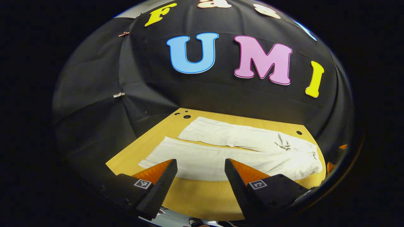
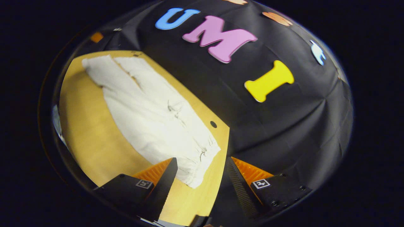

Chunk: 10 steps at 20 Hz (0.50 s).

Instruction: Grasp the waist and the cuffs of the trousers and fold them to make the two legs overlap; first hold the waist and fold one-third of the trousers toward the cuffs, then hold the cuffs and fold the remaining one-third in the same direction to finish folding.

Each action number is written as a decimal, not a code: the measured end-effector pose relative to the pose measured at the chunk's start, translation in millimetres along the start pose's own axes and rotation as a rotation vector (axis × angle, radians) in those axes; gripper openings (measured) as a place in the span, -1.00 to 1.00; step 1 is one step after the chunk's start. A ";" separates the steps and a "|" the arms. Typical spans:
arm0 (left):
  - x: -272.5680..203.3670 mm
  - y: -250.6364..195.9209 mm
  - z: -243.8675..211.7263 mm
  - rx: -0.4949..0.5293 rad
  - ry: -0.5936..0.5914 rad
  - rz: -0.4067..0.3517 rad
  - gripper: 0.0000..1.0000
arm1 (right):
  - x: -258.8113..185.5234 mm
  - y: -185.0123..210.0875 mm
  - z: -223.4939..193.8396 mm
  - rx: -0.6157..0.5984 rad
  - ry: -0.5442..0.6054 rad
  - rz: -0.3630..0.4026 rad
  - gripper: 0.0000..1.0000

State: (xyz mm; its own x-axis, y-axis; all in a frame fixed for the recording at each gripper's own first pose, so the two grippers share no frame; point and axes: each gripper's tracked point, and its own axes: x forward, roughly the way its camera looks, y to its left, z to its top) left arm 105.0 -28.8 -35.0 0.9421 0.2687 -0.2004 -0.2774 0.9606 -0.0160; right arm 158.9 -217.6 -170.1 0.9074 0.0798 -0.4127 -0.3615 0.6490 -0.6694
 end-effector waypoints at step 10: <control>13.5 -34.6 -18.2 0.072 0.125 0.029 0.93 | 67.9 25.3 -92.7 -0.210 0.146 0.298 0.93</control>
State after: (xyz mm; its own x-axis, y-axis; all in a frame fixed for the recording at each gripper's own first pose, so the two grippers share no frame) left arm 123.9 -59.7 -55.0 0.9017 0.2902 -0.3205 -0.2862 0.9563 0.0607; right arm 191.5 -265.9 -272.3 0.7218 0.1233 -0.6810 -0.6541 0.4432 -0.6130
